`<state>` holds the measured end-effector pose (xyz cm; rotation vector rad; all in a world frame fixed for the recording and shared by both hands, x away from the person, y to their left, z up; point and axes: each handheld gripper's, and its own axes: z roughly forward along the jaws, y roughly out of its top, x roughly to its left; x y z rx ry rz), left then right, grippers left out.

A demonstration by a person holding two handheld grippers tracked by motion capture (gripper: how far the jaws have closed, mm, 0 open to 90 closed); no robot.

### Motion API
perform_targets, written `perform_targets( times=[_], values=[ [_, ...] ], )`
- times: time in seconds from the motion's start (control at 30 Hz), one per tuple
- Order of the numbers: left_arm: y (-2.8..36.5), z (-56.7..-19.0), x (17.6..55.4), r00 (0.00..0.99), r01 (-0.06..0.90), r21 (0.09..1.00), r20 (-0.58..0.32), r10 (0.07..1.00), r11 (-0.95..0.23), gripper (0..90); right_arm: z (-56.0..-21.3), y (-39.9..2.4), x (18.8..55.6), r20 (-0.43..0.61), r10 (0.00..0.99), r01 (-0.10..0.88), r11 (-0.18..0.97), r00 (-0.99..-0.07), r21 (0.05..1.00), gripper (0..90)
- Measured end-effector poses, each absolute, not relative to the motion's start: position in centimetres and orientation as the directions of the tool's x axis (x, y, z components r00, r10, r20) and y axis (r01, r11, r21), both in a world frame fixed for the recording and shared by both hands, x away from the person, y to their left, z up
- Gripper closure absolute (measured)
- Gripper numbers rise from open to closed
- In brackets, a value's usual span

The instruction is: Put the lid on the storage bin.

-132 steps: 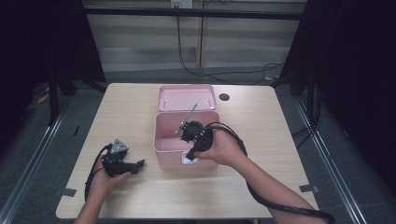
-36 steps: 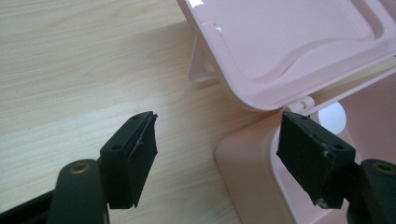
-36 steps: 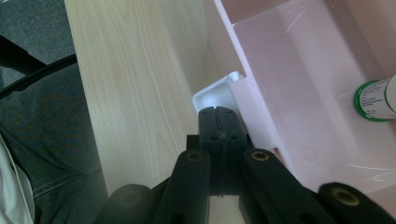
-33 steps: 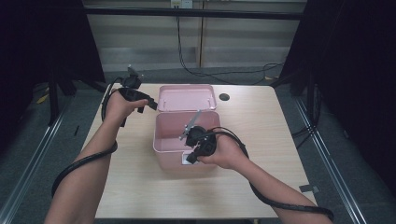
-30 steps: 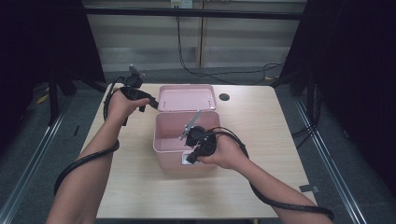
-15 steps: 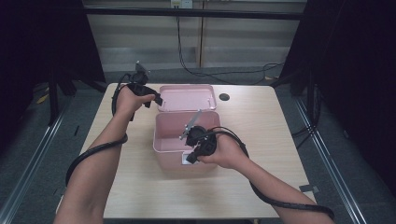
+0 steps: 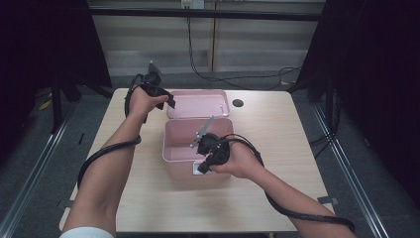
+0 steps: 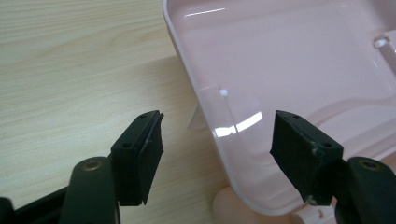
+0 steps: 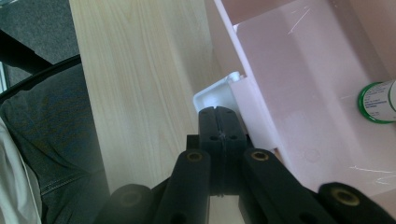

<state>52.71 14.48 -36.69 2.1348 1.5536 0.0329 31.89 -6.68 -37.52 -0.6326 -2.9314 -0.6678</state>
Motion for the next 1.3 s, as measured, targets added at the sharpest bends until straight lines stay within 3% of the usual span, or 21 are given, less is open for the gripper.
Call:
perform_targets(
  times=[1.3],
  values=[
    [12.8, -38.9, 56.1, 0.295, 0.910, 0.369, -0.255, 0.921, -0.189, 50.3, -37.5, -6.8, 32.3, 0.172, 0.358, 0.397, 0.824, -0.918, 0.403, 90.0]
  ],
)
